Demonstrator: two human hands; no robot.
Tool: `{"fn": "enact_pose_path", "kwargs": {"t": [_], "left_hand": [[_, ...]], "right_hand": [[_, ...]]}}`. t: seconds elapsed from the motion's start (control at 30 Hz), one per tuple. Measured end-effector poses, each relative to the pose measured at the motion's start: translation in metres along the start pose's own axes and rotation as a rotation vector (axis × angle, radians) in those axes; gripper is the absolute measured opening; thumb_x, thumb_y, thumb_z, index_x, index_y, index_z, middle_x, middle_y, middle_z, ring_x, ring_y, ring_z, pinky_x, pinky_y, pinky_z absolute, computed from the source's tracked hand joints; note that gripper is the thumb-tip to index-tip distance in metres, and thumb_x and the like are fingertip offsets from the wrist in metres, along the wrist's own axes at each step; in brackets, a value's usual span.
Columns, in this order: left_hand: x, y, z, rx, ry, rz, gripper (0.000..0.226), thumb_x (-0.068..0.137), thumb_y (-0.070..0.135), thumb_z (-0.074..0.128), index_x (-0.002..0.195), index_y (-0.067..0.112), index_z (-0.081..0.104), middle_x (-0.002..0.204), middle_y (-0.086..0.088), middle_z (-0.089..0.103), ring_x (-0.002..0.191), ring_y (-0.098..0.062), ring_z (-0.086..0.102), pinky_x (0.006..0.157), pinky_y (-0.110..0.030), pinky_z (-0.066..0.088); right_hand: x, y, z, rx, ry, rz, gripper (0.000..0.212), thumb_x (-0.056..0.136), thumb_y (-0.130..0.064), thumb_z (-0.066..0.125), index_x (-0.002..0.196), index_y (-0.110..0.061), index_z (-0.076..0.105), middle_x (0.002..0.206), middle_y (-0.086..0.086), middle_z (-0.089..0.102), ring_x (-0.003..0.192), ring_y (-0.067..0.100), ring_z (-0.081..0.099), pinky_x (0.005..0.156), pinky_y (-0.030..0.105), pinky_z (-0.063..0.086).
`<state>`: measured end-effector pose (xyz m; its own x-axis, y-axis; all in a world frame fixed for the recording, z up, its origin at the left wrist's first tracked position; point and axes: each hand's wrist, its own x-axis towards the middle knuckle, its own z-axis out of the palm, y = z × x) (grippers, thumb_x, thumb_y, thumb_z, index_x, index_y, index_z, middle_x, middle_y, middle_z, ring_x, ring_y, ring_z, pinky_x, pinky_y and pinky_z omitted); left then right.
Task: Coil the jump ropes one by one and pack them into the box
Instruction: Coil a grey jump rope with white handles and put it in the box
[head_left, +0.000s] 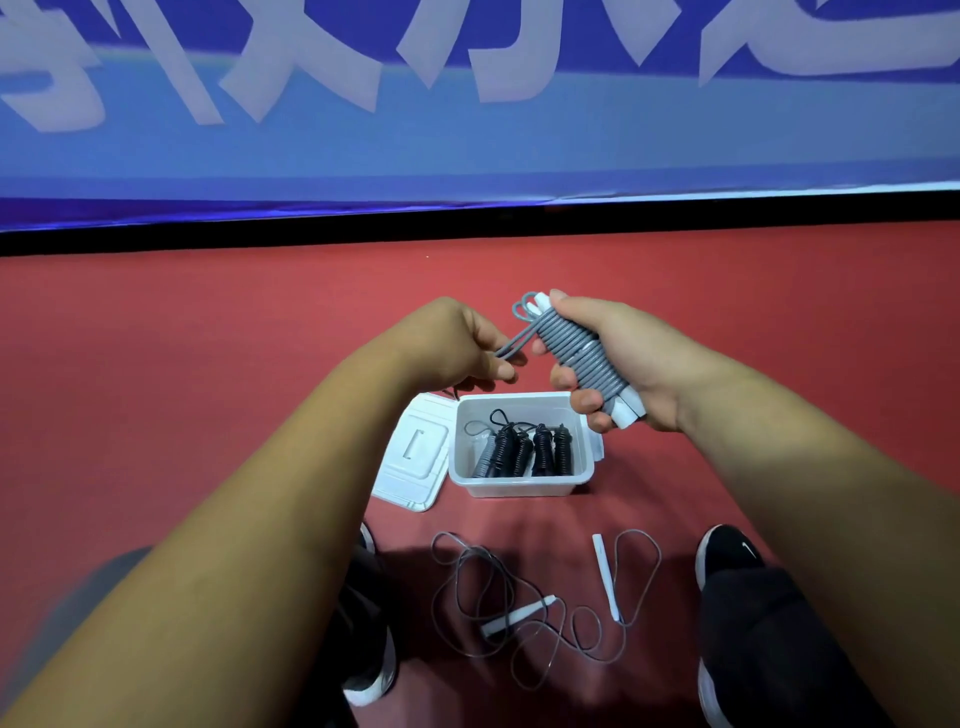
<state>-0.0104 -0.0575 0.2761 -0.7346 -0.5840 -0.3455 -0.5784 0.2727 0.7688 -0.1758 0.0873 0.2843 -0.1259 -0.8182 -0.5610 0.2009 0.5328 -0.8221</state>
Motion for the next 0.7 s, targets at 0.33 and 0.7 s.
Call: {"fn": "enact_pose_path", "kwargs": {"t": [0.33, 0.7], "left_hand": [[-0.007, 0.006, 0.008, 0.004, -0.056, -0.036, 0.024, 0.088, -0.012, 0.067, 0.085, 0.008, 0.080, 0.074, -0.012, 0.074, 0.063, -0.019, 0.069, 0.073, -0.042, 0.063], [-0.019, 0.021, 0.004, -0.073, 0.122, 0.212, 0.021, 0.079, -0.008, 0.075, 0.082, 0.012, 0.081, 0.079, -0.016, 0.077, 0.068, -0.020, 0.065, 0.066, -0.045, 0.057]], "right_hand": [[-0.008, 0.014, -0.002, -0.076, -0.511, 0.234, 0.057, 0.097, -0.072, 0.049, 0.110, -0.020, 0.068, 0.064, 0.005, 0.038, 0.039, 0.013, 0.034, 0.042, 0.017, 0.034], [-0.002, 0.017, 0.000, -0.247, -0.473, 0.235, 0.068, 0.099, -0.070, 0.052, 0.095, -0.008, 0.079, 0.081, 0.012, 0.057, 0.044, 0.013, 0.047, 0.041, 0.023, 0.042]]}}
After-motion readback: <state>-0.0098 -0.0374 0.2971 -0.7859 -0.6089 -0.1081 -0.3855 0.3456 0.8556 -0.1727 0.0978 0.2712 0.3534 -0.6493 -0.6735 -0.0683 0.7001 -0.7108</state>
